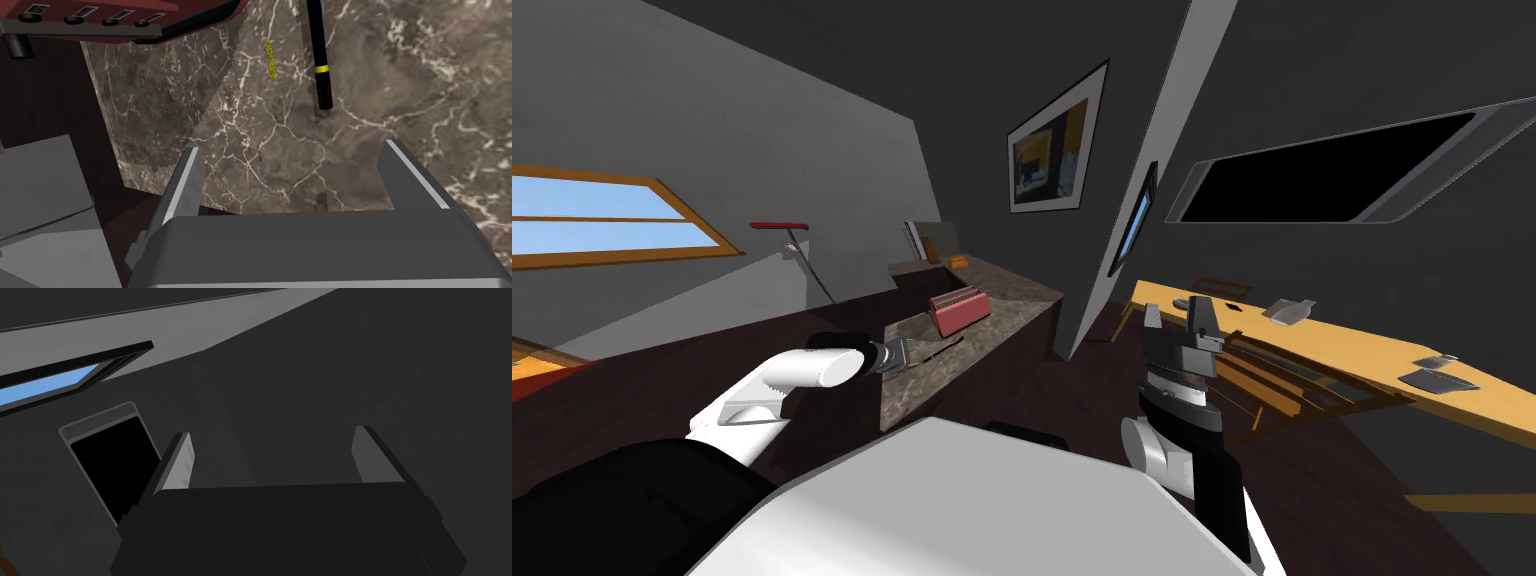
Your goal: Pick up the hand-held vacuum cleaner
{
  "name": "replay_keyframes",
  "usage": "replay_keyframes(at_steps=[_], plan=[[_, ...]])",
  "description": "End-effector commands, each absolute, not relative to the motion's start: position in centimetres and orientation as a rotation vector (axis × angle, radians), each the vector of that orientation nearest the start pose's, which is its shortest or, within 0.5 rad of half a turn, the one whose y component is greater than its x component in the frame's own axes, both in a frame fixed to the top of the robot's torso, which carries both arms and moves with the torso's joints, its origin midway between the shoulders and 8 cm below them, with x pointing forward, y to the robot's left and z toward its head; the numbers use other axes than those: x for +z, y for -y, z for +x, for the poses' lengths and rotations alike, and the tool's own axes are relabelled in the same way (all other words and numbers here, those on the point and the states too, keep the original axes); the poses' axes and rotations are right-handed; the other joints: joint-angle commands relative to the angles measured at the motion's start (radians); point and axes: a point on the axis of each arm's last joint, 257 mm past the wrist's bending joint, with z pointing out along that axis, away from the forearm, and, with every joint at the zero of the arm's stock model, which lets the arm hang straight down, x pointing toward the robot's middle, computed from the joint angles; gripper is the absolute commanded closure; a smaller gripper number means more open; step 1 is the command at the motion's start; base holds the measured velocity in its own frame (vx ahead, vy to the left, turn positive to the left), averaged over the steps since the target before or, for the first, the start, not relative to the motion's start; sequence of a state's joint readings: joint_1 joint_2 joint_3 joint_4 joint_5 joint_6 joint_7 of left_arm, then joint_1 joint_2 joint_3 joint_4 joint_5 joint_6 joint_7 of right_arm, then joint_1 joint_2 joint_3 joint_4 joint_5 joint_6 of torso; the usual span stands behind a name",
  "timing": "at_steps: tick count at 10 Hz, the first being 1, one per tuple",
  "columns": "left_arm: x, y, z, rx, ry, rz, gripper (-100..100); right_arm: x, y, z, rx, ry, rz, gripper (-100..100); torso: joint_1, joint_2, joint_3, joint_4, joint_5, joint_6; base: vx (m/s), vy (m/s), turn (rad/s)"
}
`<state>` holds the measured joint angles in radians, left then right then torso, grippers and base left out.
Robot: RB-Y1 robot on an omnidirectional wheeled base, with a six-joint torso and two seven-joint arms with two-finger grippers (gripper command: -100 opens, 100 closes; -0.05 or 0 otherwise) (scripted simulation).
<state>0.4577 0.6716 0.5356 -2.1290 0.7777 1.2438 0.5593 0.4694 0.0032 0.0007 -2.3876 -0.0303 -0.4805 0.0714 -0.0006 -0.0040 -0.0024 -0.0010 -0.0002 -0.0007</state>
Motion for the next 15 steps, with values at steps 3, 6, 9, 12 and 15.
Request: replay_keyframes(at_steps=[3, 6, 9, 12, 15], plan=[[-27.5, -51.9, 27.4, -0.57, -1.017, -2.565, -100, 7.7, 27.5, 32.4, 1.292, -0.525, 0.56, 0, -0.001, 0.0, 0.0, 0.0, 0.0, 0.0, 0.074, -0.02, -0.127], [-28.6, -52.2, 25.4, -0.498, -0.982, -2.655, -100, 7.7, 27.5, 32.4, 1.292, -0.525, 0.56, 0, -0.001, 0.0, 0.0, 0.0, 0.0, 0.0, 0.065, -0.011, -0.101], [-30.1, -52.8, 22.4, -0.397, -0.902, -2.79, -100, 7.7, 27.5, 32.4, 1.292, -0.525, 0.56, 0, -0.001, -0.001, -0.001, 0.0, 0.0, 0.0, 0.083, -0.011, -0.131], [-31.0, -53.2, 19.9, -0.304, -0.828, -2.897, -100, 7.7, 27.5, 32.4, 1.292, -0.525, 0.56, 0, 0.0, -0.002, -0.001, 0.0, 0.0, 0.0, 0.088, -0.001, -0.118], [-31.7, -53.6, 17.0, -0.194, -0.741, -3.006, -100, 7.7, 27.5, 32.4, 1.292, -0.525, 0.56, 0, 0.0, 0.0, 0.0, 0.0, 0.0, 0.0, 0.068, -0.003, -0.128]])
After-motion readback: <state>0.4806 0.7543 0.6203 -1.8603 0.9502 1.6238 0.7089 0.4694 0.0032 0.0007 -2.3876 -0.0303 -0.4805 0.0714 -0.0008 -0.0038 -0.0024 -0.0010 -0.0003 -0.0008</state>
